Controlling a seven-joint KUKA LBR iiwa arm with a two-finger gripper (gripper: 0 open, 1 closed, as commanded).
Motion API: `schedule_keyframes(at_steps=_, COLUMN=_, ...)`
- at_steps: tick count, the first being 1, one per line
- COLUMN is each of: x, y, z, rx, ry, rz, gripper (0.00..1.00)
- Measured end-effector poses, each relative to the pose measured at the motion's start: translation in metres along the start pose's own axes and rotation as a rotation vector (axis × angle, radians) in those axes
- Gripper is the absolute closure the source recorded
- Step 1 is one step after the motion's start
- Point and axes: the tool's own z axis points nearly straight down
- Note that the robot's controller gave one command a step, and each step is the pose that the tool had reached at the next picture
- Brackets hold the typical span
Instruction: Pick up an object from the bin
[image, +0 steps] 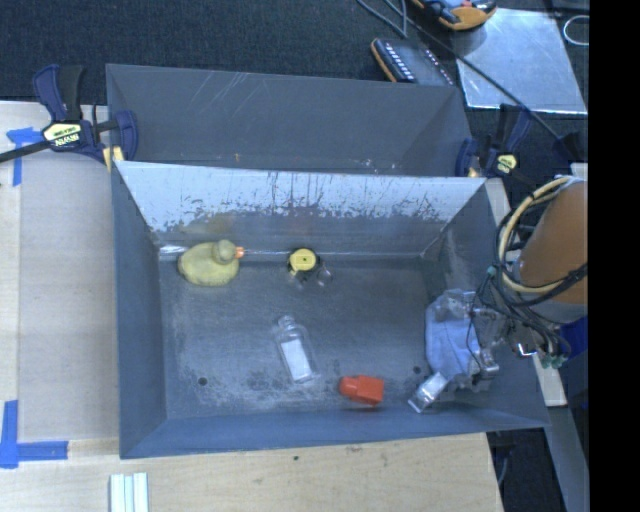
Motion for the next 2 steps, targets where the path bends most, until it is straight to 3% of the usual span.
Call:
schedule_keyframes(at_steps=1, x=0.000, y=-0.011, z=0.038, rx=-0.001, ry=-0.002, rz=-0.004, gripper=0.00)
schedule_keyframes(at_steps=2, x=-0.002, y=0.019, z=0.060, rx=0.001, ry=-0.006, rz=0.101, gripper=1.00)
